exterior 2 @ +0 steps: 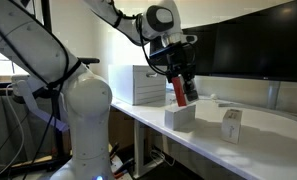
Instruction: Pick up the three small boxes from the table and put them in the bigger box.
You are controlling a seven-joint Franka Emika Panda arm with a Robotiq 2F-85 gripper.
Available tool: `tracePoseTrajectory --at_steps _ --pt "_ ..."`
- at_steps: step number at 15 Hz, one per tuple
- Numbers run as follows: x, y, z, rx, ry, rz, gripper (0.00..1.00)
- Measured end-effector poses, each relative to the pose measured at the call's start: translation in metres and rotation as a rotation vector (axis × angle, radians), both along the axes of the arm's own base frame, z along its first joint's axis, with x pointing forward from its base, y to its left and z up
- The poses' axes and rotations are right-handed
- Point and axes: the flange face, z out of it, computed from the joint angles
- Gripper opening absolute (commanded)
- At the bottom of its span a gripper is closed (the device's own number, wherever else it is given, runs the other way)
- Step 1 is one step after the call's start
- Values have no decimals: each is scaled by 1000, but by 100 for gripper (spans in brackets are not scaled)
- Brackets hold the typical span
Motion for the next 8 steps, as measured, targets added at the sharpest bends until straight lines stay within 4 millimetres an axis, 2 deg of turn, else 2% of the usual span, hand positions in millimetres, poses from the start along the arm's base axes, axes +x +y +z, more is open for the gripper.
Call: tracePoseTrajectory --at_steps 4,8 --pt "-20 37 29 -20 71 70 19" --pt "-24 57 65 -11 92 139 19"
